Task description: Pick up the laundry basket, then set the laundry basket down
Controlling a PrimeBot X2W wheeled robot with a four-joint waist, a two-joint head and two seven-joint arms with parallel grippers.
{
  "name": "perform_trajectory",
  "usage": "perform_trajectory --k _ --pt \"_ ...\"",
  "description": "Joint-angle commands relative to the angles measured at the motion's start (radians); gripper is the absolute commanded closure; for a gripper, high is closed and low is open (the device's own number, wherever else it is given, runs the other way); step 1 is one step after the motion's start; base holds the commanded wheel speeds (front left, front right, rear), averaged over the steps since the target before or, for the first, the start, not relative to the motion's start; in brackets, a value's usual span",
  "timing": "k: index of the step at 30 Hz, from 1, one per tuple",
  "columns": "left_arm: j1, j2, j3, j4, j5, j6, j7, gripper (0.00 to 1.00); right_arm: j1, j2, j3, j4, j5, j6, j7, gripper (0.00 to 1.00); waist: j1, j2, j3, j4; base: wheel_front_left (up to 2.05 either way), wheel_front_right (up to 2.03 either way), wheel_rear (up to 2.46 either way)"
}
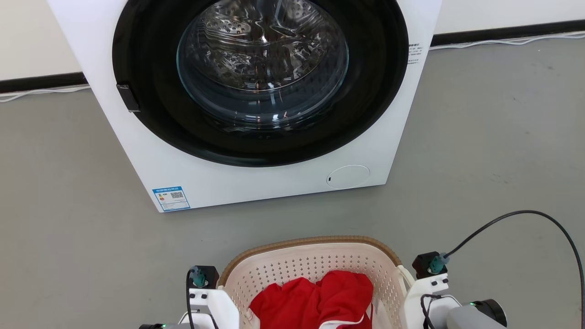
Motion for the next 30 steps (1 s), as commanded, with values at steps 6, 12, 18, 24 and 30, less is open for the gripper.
perform_trajectory --k 6,12,18,24,30 --pt "-0.043 0.009 0.006 -0.004 -0.003 -0.008 -0.013 1.00 -0.031 0.023 0.039 -0.015 0.012 0.016 -0.013 1.00 0.0000 0.0000 0.002 0.000 0.00 0.00 0.00" --pt "-0.047 0.009 0.003 -0.002 -0.005 -0.009 -0.012 1.00 -0.036 0.023 0.050 -0.013 0.025 0.016 -0.017 1.00 0.0000 0.0000 0.005 0.000 0.00 0.00 0.00" --pt "-0.049 0.009 0.000 -0.003 -0.006 -0.008 -0.013 1.00 -0.037 0.023 0.061 -0.015 0.036 0.016 -0.020 1.00 0.0000 0.0000 0.008 0.000 0.00 0.00 0.00" --pt "-0.050 0.009 -0.003 -0.003 -0.009 -0.006 -0.013 1.00 -0.041 0.023 0.072 -0.011 0.048 0.016 -0.022 1.00 0.0000 0.0000 0.012 0.001 0.00 0.00 0.00" --pt "-0.055 0.009 -0.007 -0.003 -0.010 -0.006 -0.015 1.00 -0.047 0.023 0.081 -0.006 0.058 0.016 -0.027 1.00 0.0000 0.0000 0.020 0.002 0.00 0.00 0.00"
